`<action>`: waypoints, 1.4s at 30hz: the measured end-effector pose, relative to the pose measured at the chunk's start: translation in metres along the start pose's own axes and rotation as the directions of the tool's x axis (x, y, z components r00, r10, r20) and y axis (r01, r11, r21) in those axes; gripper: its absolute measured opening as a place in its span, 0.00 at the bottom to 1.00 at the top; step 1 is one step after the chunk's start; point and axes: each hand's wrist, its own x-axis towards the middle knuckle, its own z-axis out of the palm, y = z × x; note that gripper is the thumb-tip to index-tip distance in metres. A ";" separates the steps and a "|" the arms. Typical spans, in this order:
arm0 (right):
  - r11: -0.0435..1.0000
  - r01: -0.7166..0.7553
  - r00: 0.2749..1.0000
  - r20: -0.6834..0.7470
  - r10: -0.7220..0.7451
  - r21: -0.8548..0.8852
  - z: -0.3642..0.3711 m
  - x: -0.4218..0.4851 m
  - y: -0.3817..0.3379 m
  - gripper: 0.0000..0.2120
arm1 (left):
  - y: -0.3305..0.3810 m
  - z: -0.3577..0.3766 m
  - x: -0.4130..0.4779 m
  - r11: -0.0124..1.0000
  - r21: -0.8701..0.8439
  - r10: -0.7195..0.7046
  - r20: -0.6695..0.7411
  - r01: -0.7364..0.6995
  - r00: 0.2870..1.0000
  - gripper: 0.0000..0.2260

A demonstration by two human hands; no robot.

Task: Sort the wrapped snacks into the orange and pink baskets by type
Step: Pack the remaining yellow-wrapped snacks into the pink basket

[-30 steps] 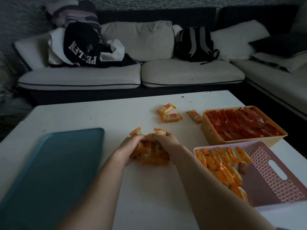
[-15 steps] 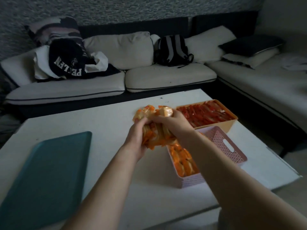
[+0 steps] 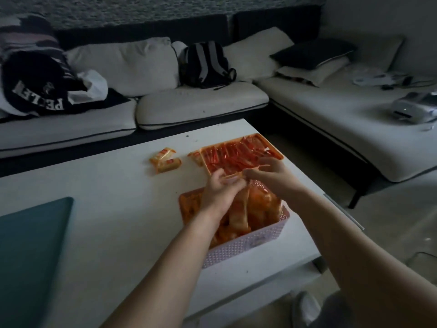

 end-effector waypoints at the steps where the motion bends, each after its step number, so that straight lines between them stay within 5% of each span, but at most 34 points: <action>1: 0.997 0.055 0.998 -0.034 -0.057 -0.051 -0.002 0.001 0.000 0.11 | 0.002 -0.005 0.001 0.999 0.036 0.029 -0.019 -0.028 0.999 0.42; 6: 0.925 0.154 0.964 -0.153 -0.218 -0.347 -0.008 0.005 0.008 0.10 | -0.006 -0.036 0.000 0.951 0.282 0.151 -0.051 -0.131 0.987 0.22; 9: 0.739 0.274 0.954 0.076 -0.291 -0.615 -0.004 0.000 0.015 0.10 | -0.020 -0.049 -0.005 0.869 0.473 0.140 0.045 -0.144 0.989 0.07; 12: 0.549 0.325 0.945 0.281 -0.166 -0.770 0.004 -0.006 0.016 0.15 | -0.020 -0.068 -0.018 0.799 0.577 0.106 0.142 -0.170 0.984 0.09; 14: 0.465 0.322 0.947 0.280 -0.159 -0.825 0.008 -0.005 0.018 0.17 | -0.016 -0.082 -0.024 0.783 0.603 0.066 0.157 -0.149 0.985 0.08; 21: 0.460 0.173 0.985 0.149 -0.088 -0.871 0.023 0.012 0.020 0.08 | -0.015 -0.076 -0.019 0.799 0.583 0.095 0.116 -0.145 0.989 0.10; 25: 0.567 0.093 0.994 0.046 -0.097 -0.819 0.029 0.018 0.016 0.12 | -0.014 -0.056 -0.003 0.758 0.634 0.089 0.132 -0.153 0.987 0.15; 28: 0.539 0.038 0.994 -0.024 -0.108 -0.842 0.036 0.018 0.014 0.14 | -0.013 -0.049 0.016 0.721 0.681 0.070 0.114 -0.130 0.991 0.18; 35: 0.518 0.055 0.968 -0.081 -0.236 -0.854 0.046 0.008 0.025 0.07 | -0.016 -0.037 0.036 0.706 0.694 0.086 0.118 -0.144 0.989 0.15; 39: 0.490 0.018 0.977 -0.088 -0.193 -0.871 0.053 -0.002 0.039 0.09 | -0.021 -0.034 0.035 0.743 0.647 0.059 0.197 -0.175 0.979 0.16; 42: 0.574 0.088 0.986 -0.010 -0.166 -0.814 0.050 0.003 0.036 0.07 | -0.015 -0.037 0.032 0.745 0.634 0.080 0.223 -0.207 0.972 0.15</action>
